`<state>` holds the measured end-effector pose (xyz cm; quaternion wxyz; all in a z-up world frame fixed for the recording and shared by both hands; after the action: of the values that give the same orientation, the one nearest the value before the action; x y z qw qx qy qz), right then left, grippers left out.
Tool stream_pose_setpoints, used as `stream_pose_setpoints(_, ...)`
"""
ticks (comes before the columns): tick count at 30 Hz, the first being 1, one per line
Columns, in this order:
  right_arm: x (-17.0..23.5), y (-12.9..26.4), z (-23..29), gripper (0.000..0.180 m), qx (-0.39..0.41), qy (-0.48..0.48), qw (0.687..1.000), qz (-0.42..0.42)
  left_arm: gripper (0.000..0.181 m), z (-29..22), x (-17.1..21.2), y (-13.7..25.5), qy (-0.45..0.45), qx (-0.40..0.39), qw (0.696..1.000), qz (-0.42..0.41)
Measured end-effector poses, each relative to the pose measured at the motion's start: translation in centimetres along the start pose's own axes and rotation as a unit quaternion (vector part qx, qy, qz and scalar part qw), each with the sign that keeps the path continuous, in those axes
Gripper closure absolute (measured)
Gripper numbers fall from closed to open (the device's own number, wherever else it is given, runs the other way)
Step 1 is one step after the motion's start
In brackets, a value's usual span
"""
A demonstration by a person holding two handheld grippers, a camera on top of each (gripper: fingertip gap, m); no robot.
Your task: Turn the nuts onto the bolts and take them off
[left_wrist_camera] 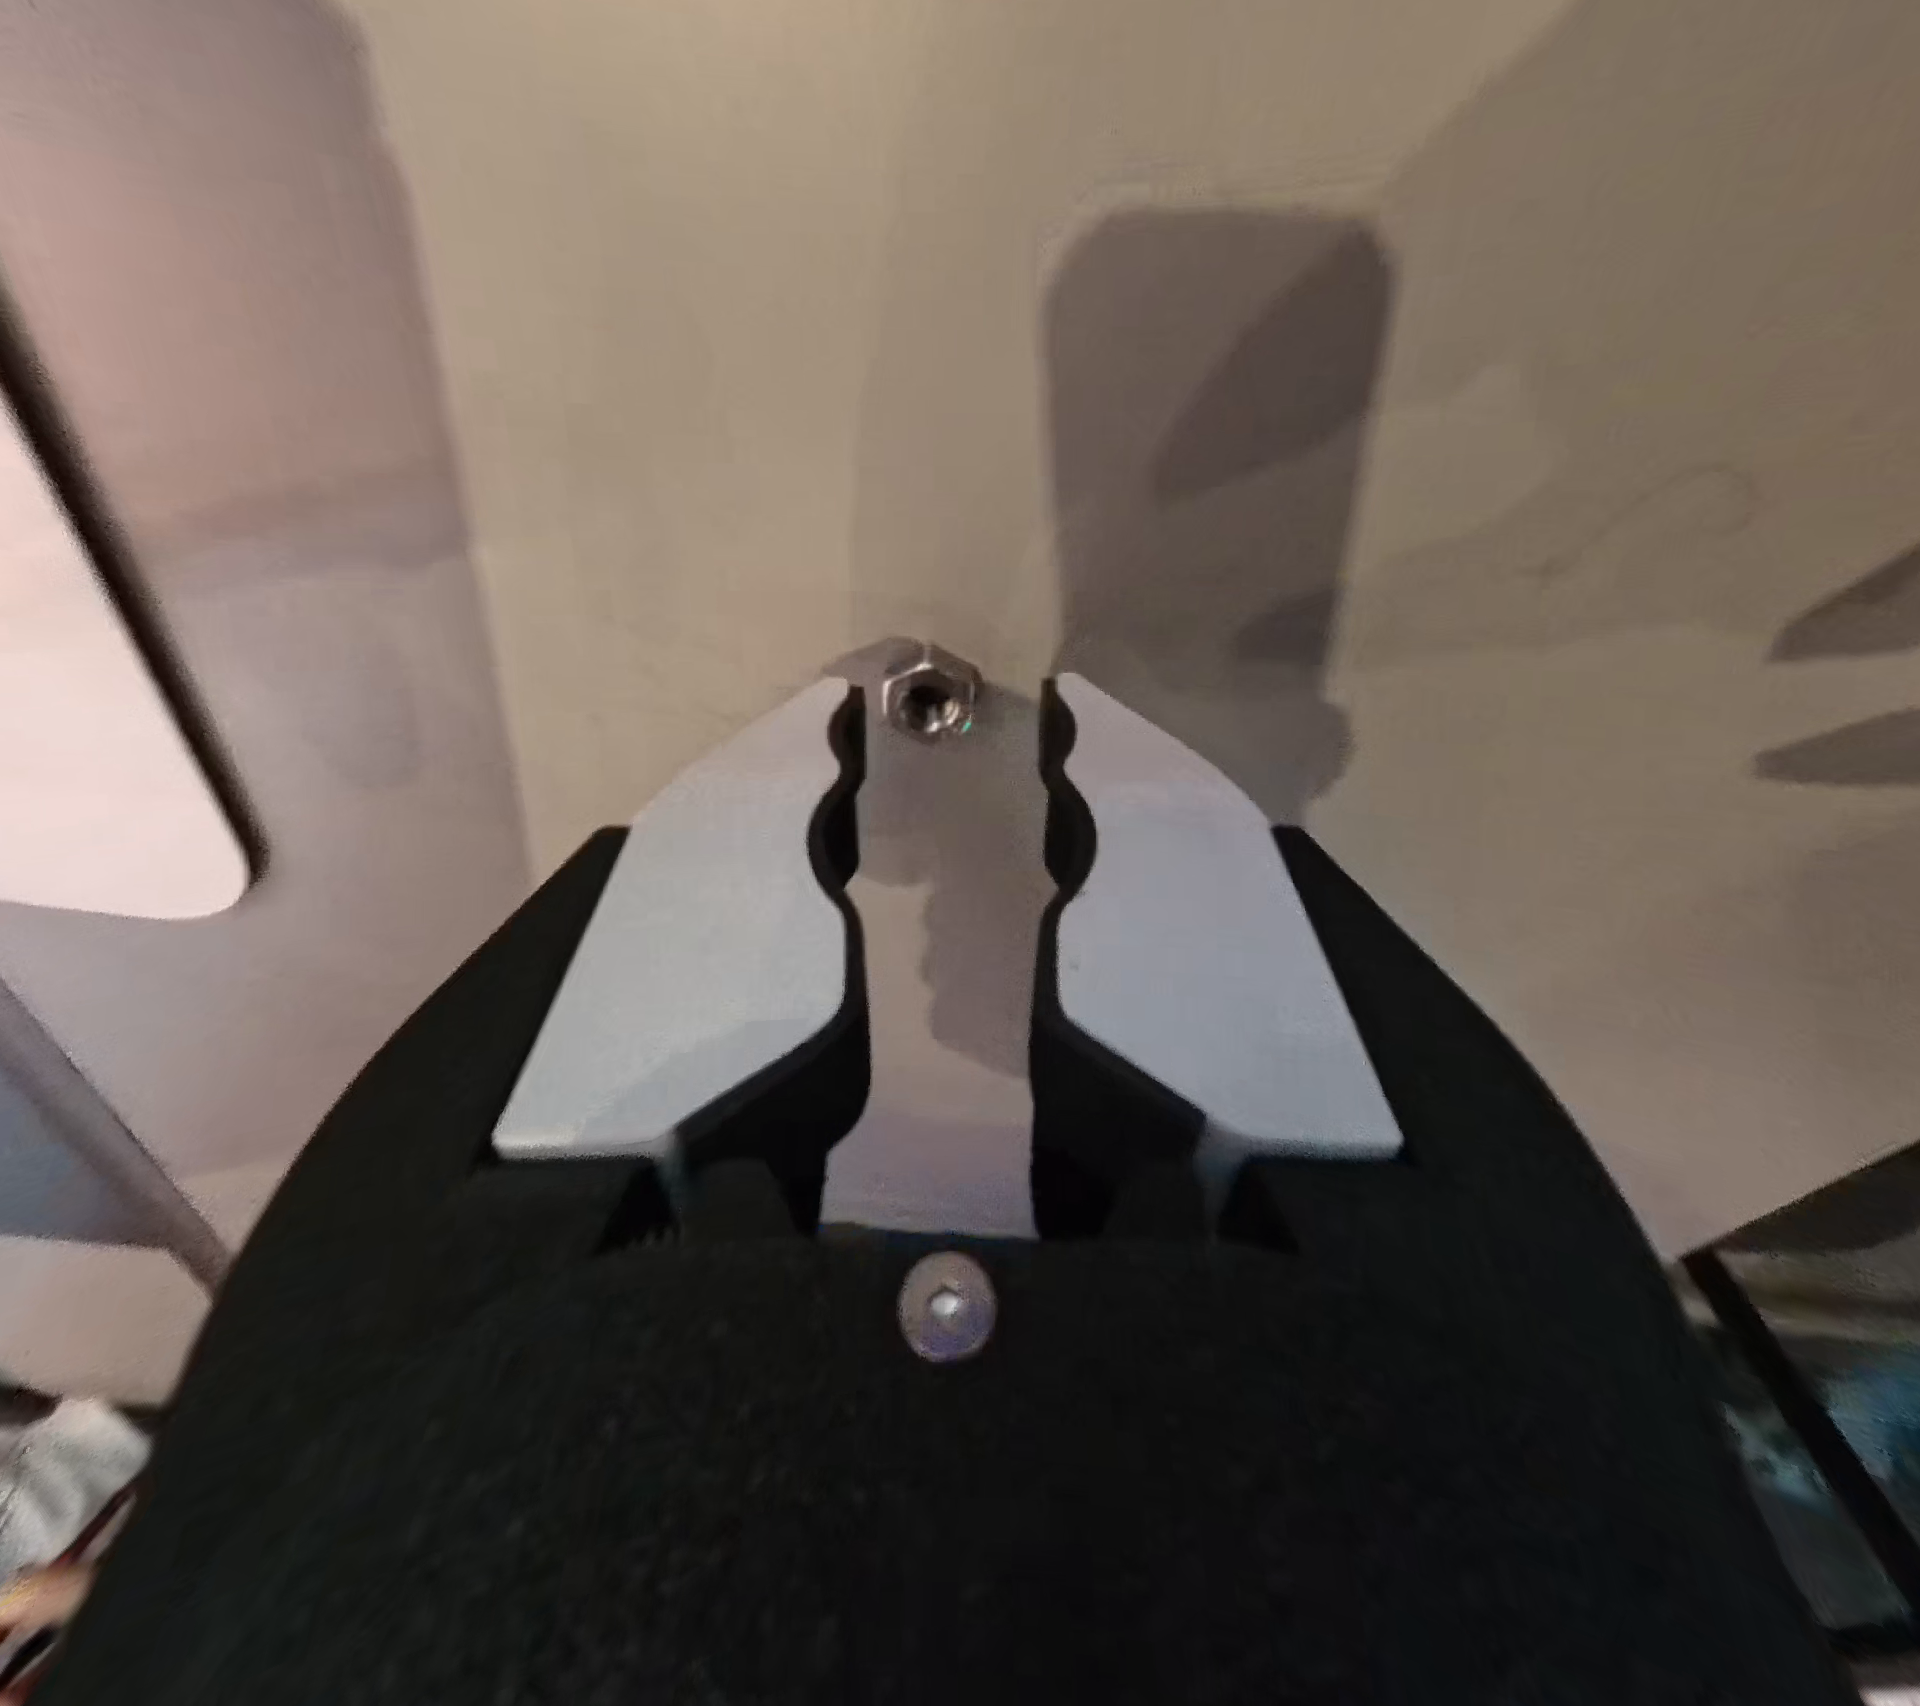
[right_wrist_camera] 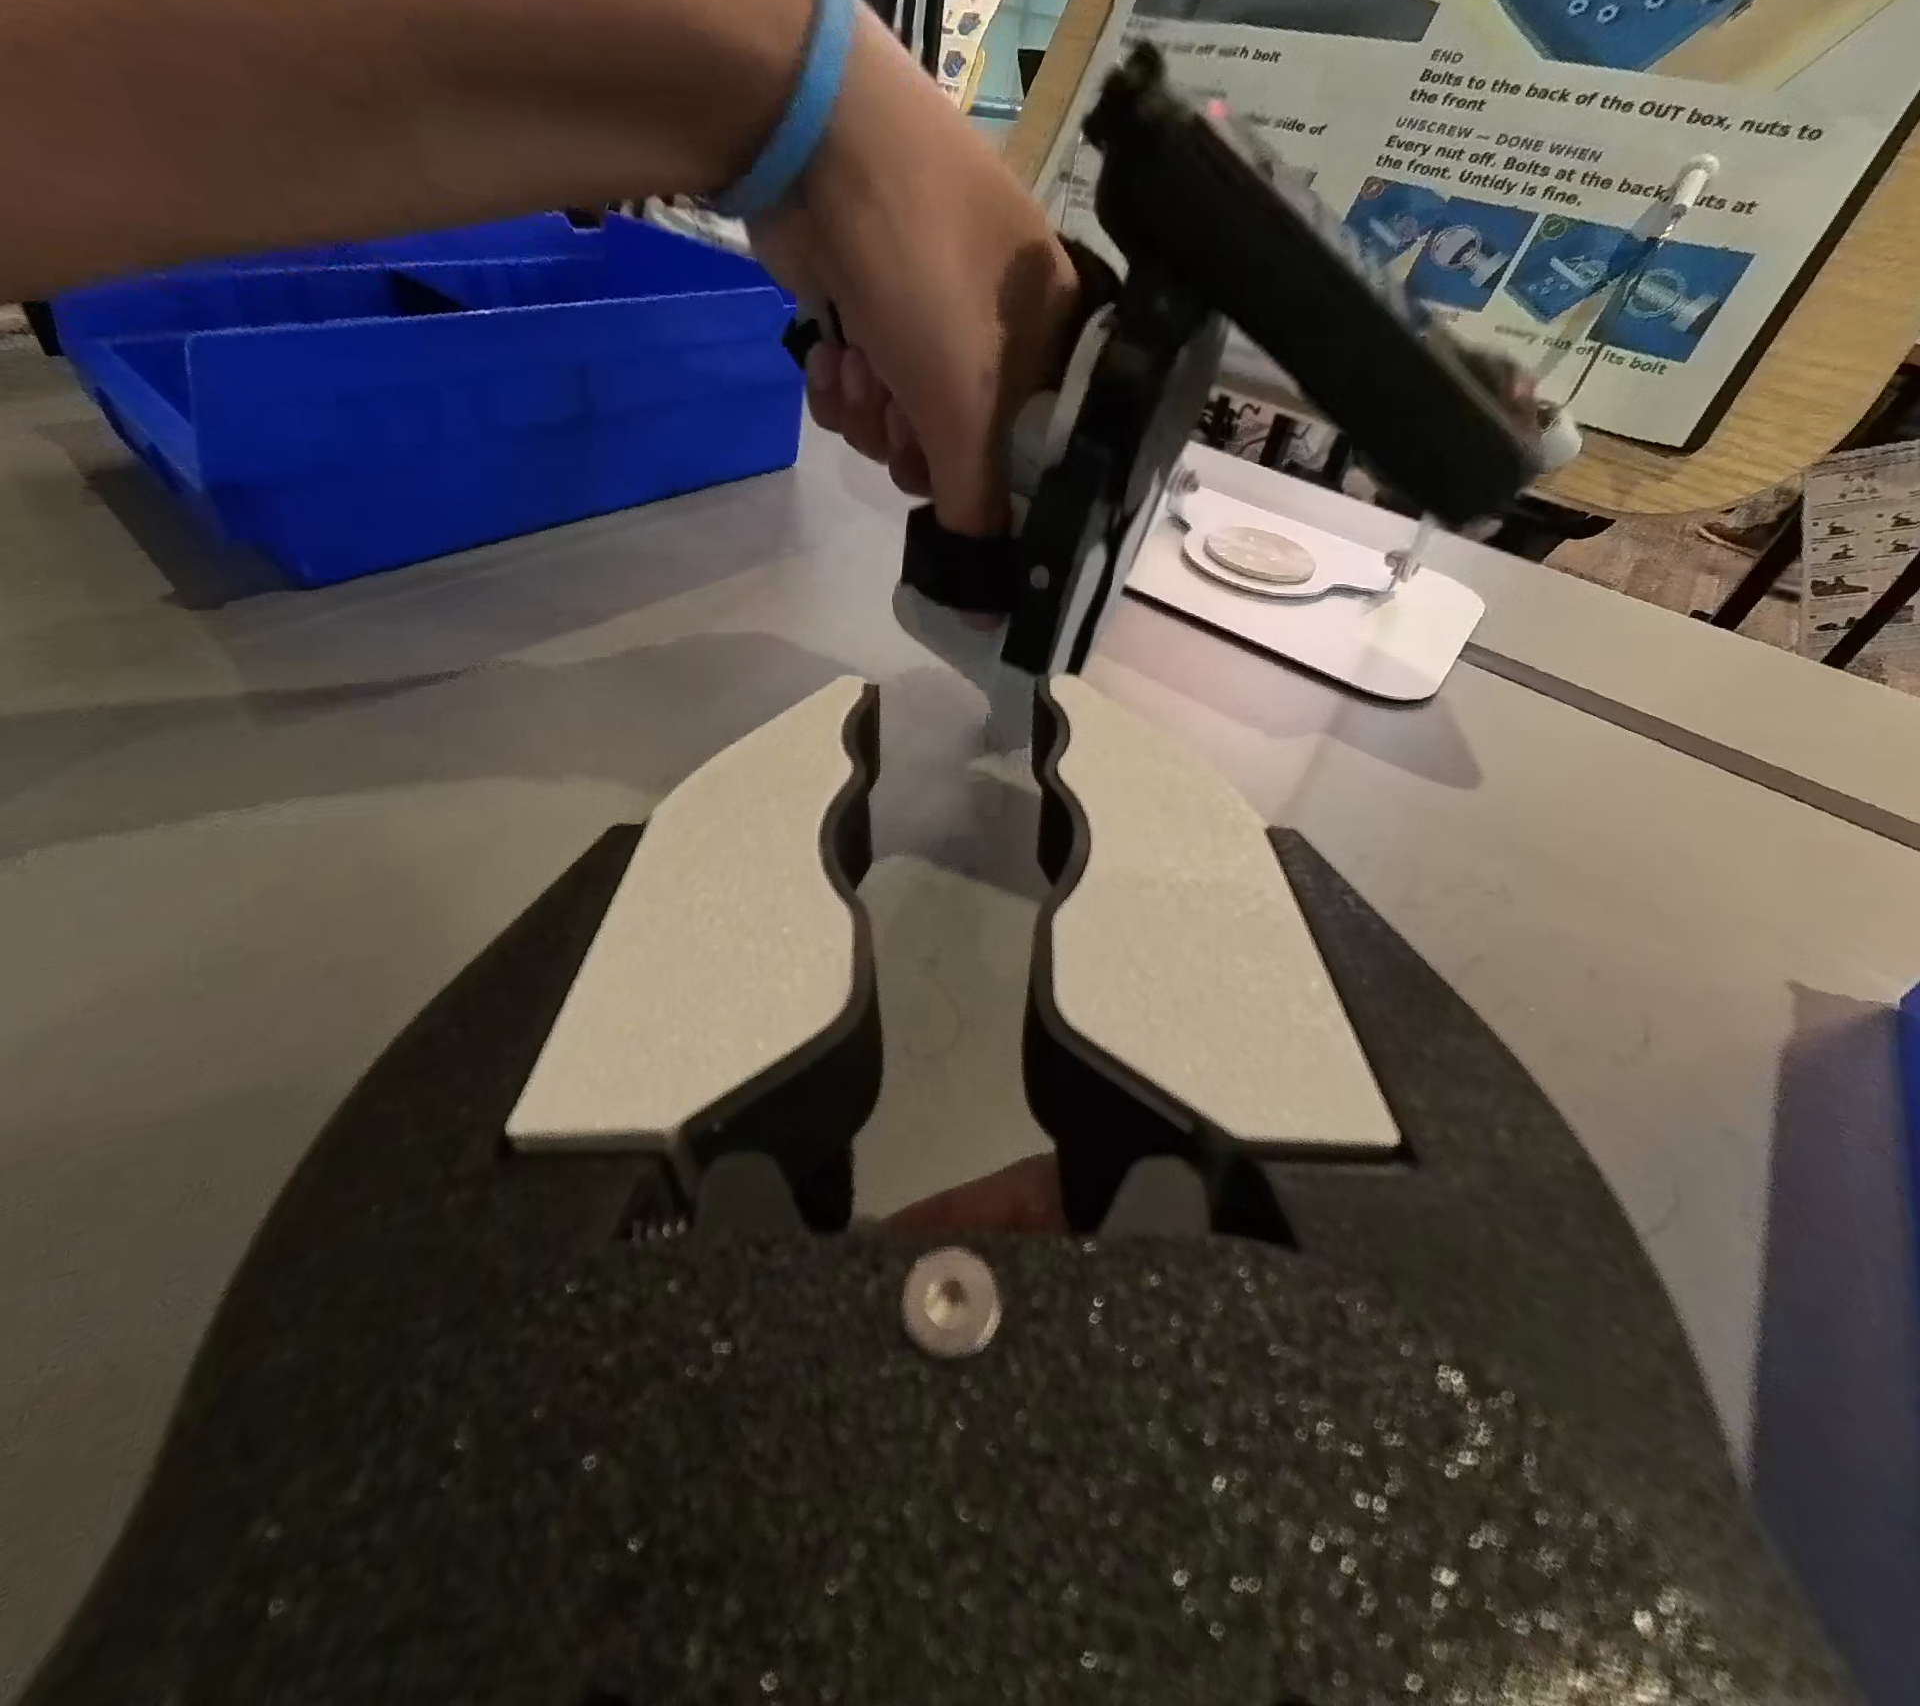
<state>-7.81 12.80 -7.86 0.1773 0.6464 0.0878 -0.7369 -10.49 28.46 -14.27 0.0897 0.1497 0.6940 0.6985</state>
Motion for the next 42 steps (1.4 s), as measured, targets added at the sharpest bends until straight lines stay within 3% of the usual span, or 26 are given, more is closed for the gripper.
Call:
stream_pose_setpoints(6, 0.0, 0.1, -0.1, 0.152, 0.002, -0.001, 1.0, -0.001, 0.139, -0.1, 3.5, 8.7, 0.041, -0.05, 0.978, -0.198)
stream_pose_setpoints(11, 0.1, -0.1, 0.0, 0.153, 0.0, 0.002, 1.0, 0.003, 0.133, -0.8, 14.8, 15.9, 0.166, -0.176, 0.916, -0.319)
stream_pose_setpoints(13, 0.2, -0.1, 0.0, 0.153, 0.001, 0.003, 1.0, 0.005, 0.133, -1.5, 20.2, 16.2, 0.208, -0.218, 0.9, -0.314)
stream_pose_setpoints(17, 0.4, -0.4, 0.0, 0.153, -0.001, 0.002, 1.0, 0.013, 0.127, -2.3, 29.4, 12.6, 0.292, -0.232, 0.901, -0.221)
stream_pose_setpoints(20, 0.6, -0.6, 0.0, 0.153, 0.001, 0.005, 1.0, 0.016, 0.129, -0.2, 33.8, 9.8, 0.427, -0.213, 0.852, -0.216)
stream_pose_setpoints(22, 0.7, -0.6, 0.0, 0.153, 0.002, 0.009, 1.0, 0.02, 0.131, 1.7, 34.7, 7.9, 0.496, -0.174, 0.814, -0.245)
stream_pose_setpoints(24, 0.7, -0.6, -0.1, 0.153, 0.003, 0.011, 1.0, 0.021, 0.13, 3.5, 35.1, 5.5, 0.536, -0.145, 0.801, -0.223)
stream_pose_setpoints(30, 0.6, -0.4, -0.1, 0.155, -0.006, 0.005, 1.0, 0.02, 0.134, 7.7, 35.3, 0.2, 0.59, -0.101, 0.789, -0.14)
stream_pose_setpoints(42, 0.7, -0.4, 0.4, 0.156, -0.019, 0.006, 1.0, 0.022, 0.144, 9.1, 35.3, -3.0, 0.609, -0.106, 0.783, -0.073)
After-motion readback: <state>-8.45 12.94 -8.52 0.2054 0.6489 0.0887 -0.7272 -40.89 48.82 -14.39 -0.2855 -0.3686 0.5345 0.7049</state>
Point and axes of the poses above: each gripper's, where its closed fingertips meet, y back along the fingers, x out of its underside, z = x × y across the jaws, the point moved 4 cm from there along y, back along the fingers, and after that the axes turned 15 degrees about -y, right-handed, at the moved point
